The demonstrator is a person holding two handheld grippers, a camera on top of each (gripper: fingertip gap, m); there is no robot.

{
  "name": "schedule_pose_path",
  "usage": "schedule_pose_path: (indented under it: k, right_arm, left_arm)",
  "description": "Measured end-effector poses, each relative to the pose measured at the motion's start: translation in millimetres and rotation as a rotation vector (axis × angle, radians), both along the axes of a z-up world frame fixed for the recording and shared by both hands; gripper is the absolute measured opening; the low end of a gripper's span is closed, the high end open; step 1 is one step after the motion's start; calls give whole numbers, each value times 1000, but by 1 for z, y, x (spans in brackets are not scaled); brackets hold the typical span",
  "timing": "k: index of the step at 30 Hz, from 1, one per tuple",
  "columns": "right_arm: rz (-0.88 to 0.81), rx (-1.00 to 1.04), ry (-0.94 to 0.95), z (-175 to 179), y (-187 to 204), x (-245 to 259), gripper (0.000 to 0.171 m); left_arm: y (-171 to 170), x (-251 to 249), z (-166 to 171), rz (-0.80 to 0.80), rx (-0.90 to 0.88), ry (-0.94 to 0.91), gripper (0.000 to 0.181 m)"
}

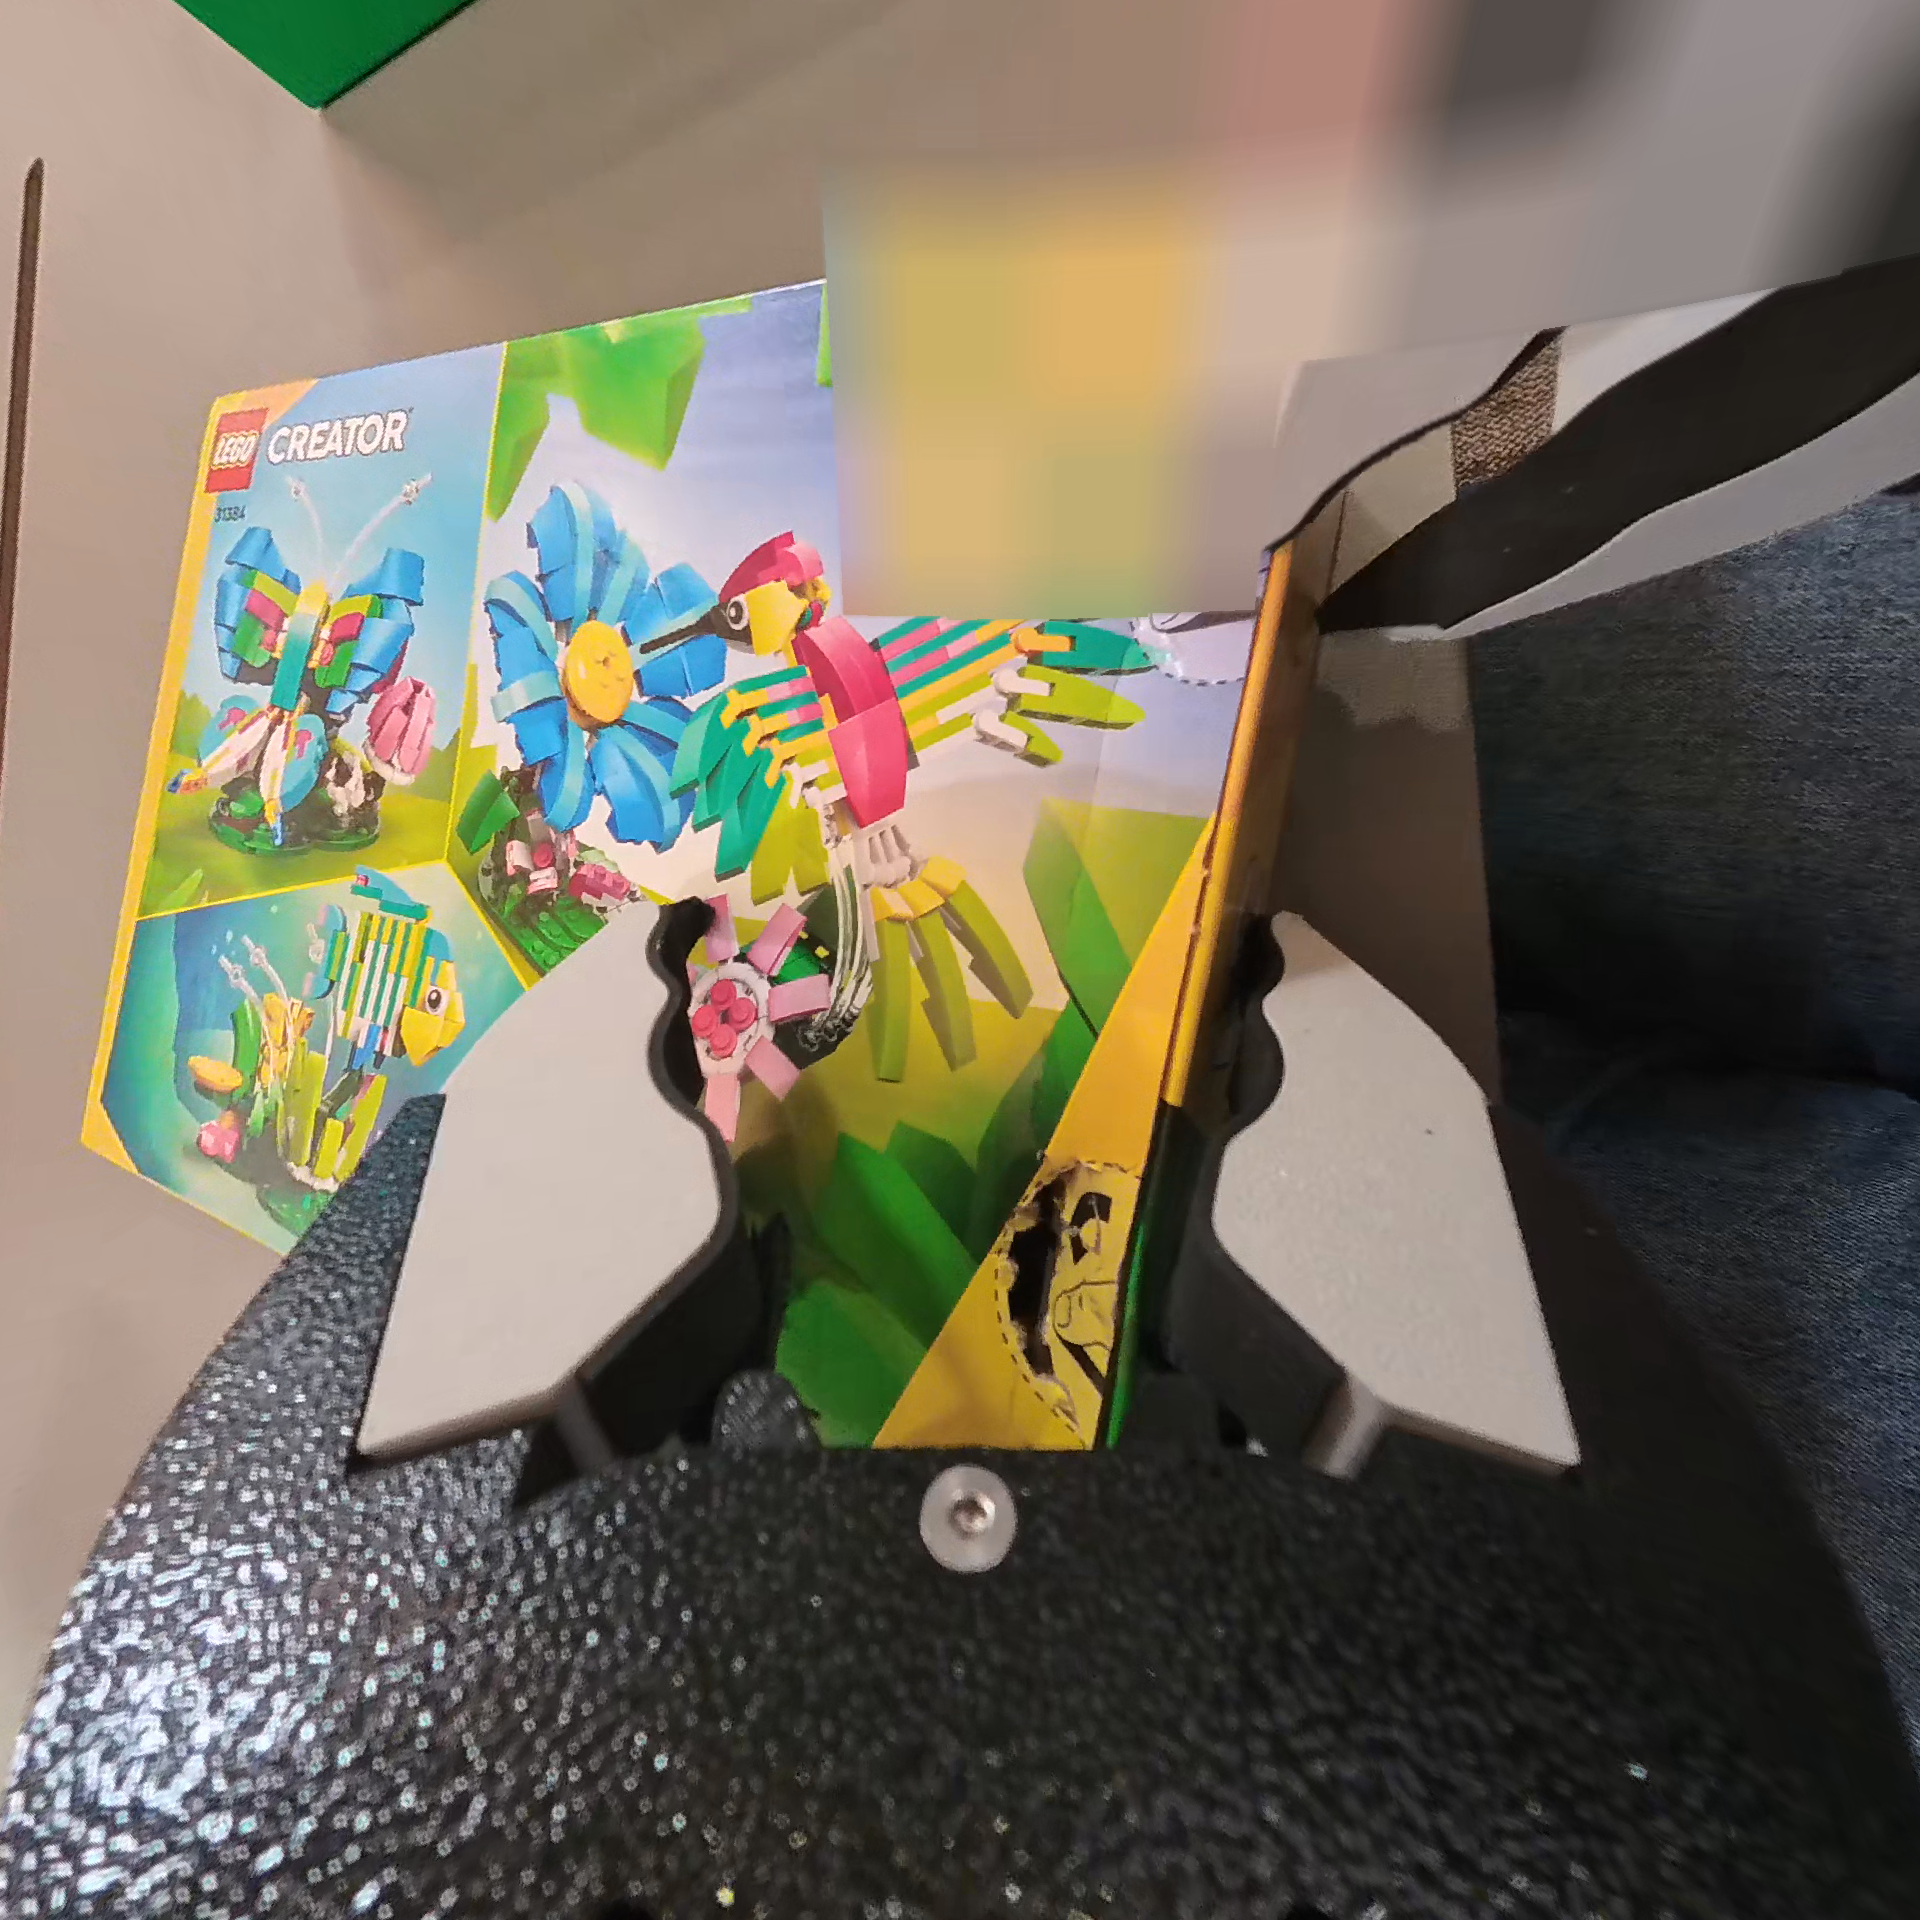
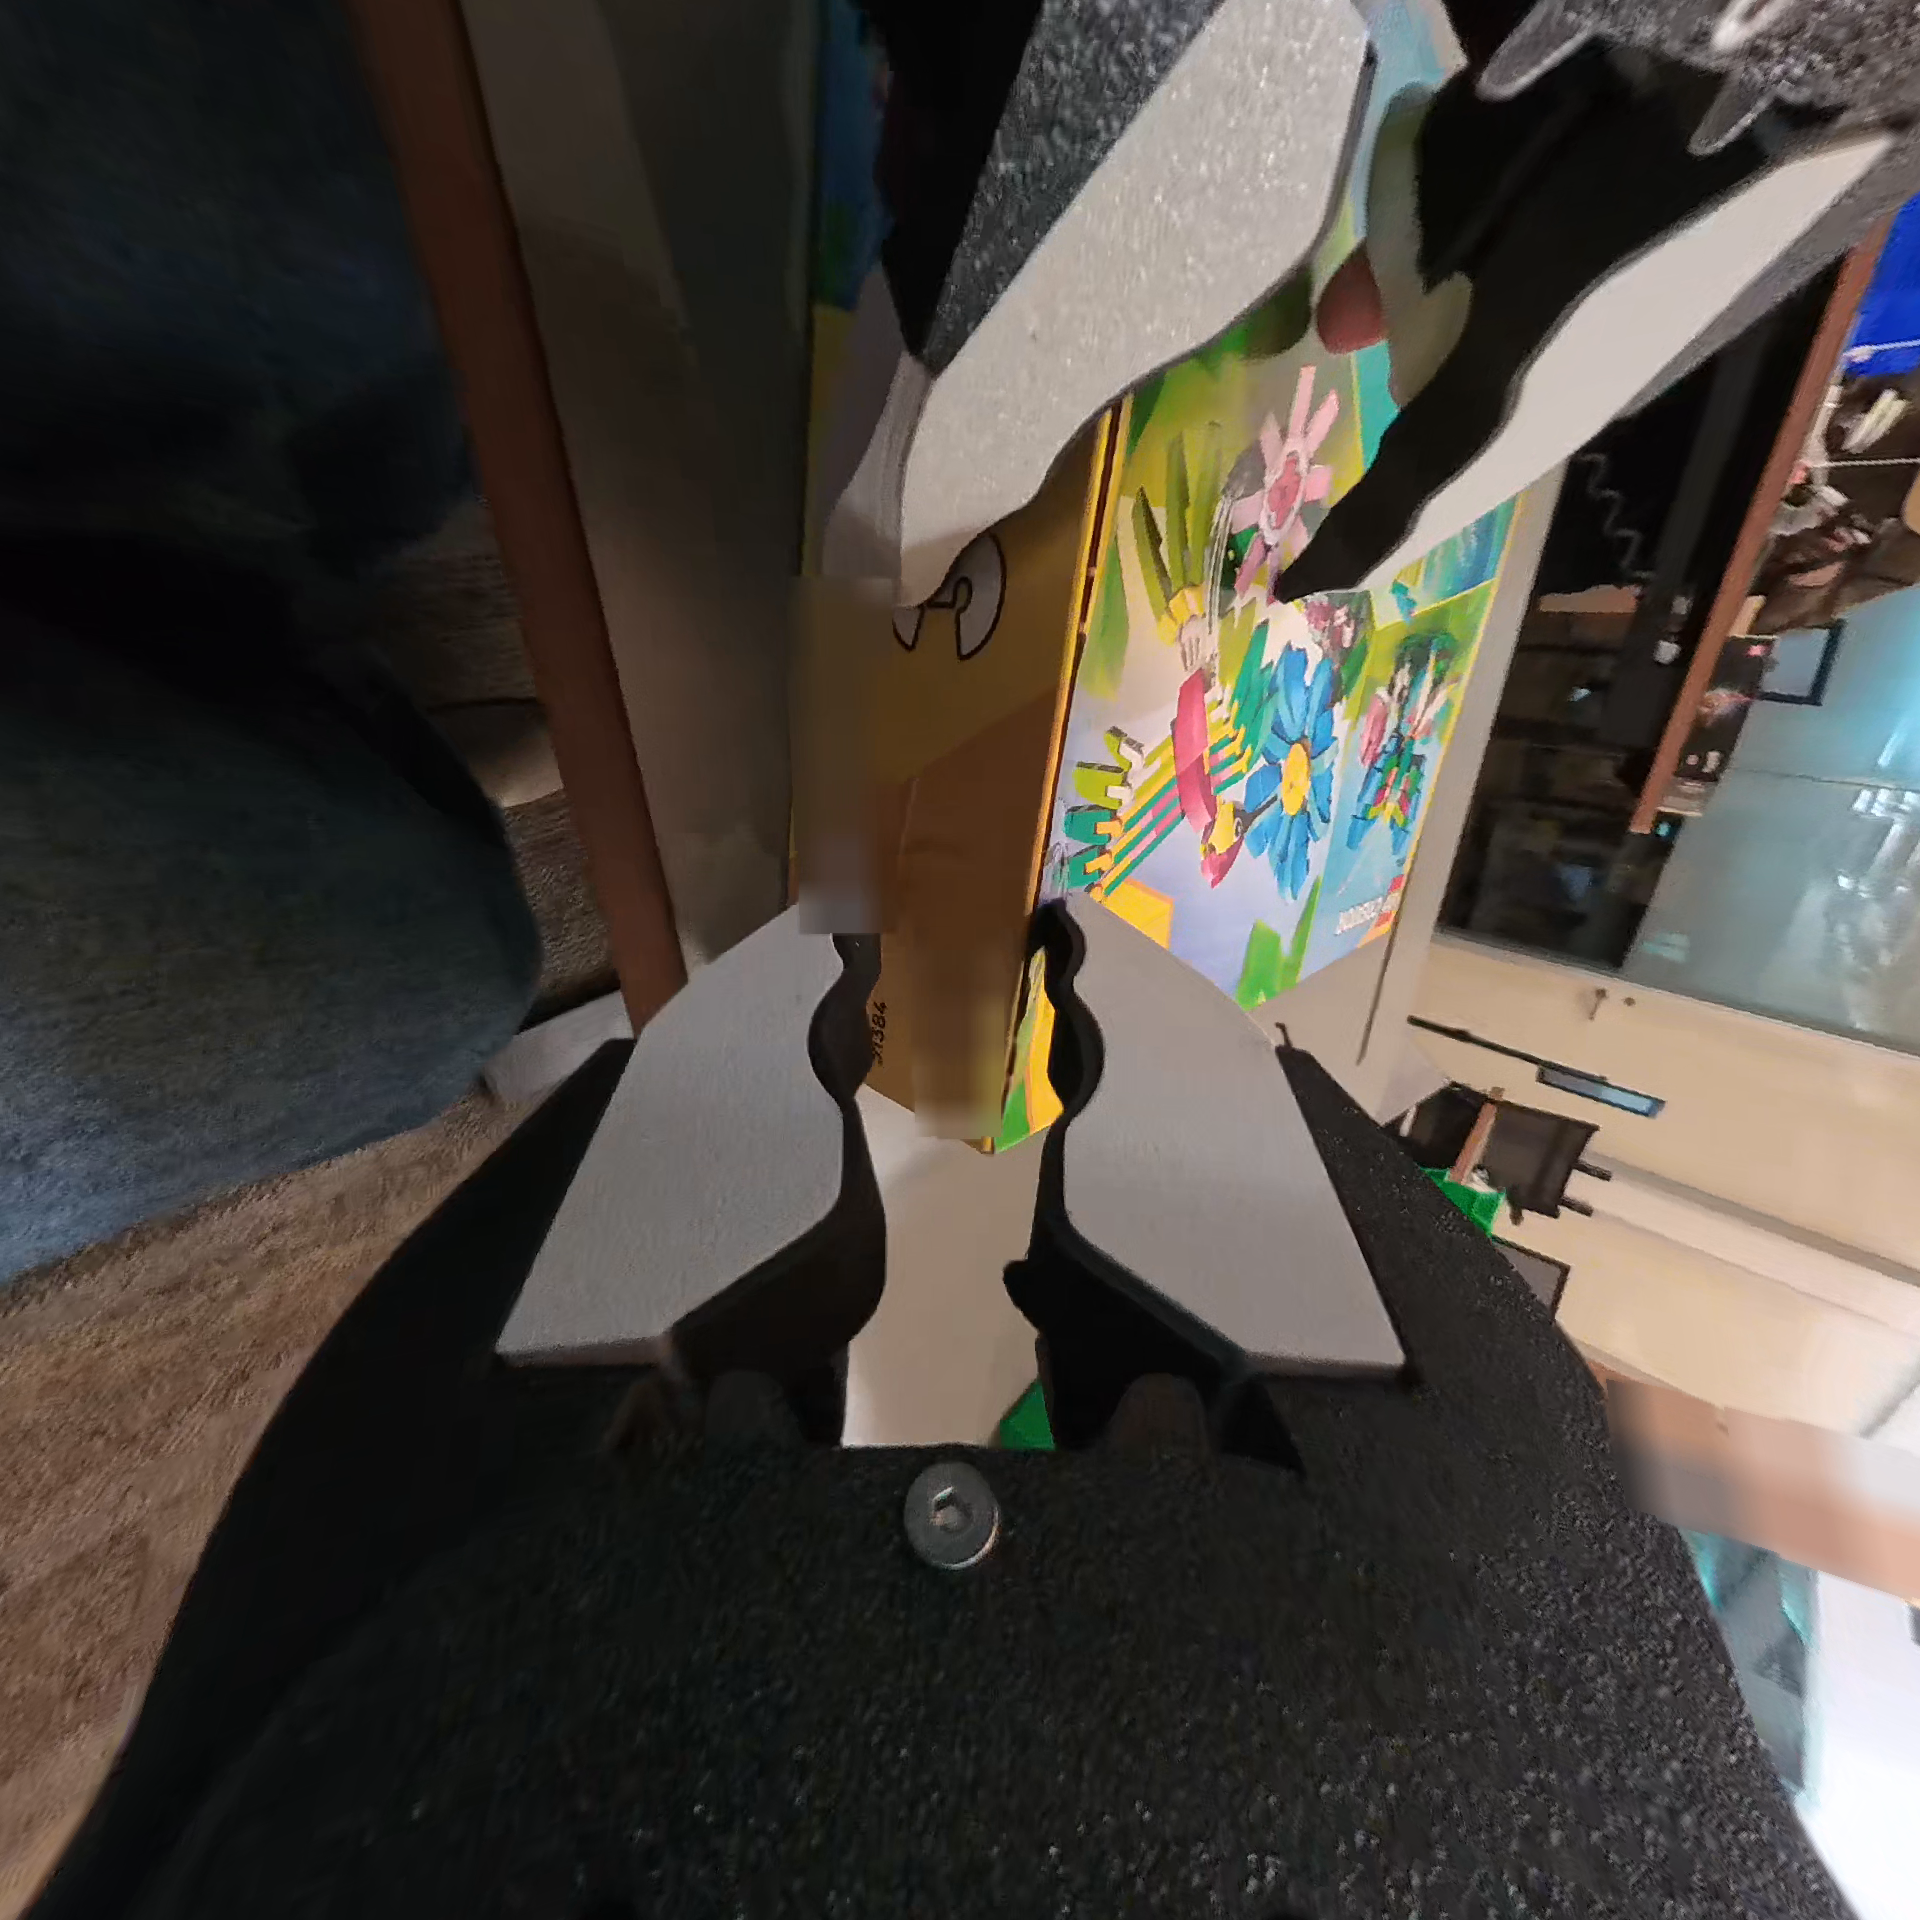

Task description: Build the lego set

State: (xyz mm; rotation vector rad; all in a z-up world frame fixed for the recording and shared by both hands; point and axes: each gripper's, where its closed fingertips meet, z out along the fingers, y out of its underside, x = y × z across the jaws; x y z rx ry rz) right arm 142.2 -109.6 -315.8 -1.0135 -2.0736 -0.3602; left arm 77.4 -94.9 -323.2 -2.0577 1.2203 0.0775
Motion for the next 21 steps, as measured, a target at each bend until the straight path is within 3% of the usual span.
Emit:
schedule_pose_path:
  k: [3, 8, 14, 21]
  right_arm:
    - [3, -44, -74, 0, 0, 0, 27]
    - [8, -303, -63, 3, -2, -2, 20]
    - [98, -116, 33, 7, 1, -2, 25]
    - [78, -199, 7, 4, -1, -4, 22]
  left_arm:
    - [0, 0, 0, 3, -6, -1, 101]
    - [0, -1, 0, 2, -5, -1, 101]
    - [2, -1, 1, 5, 16, 5, 102]
    - [1, -1, 0, 4, 4, 4, 102]
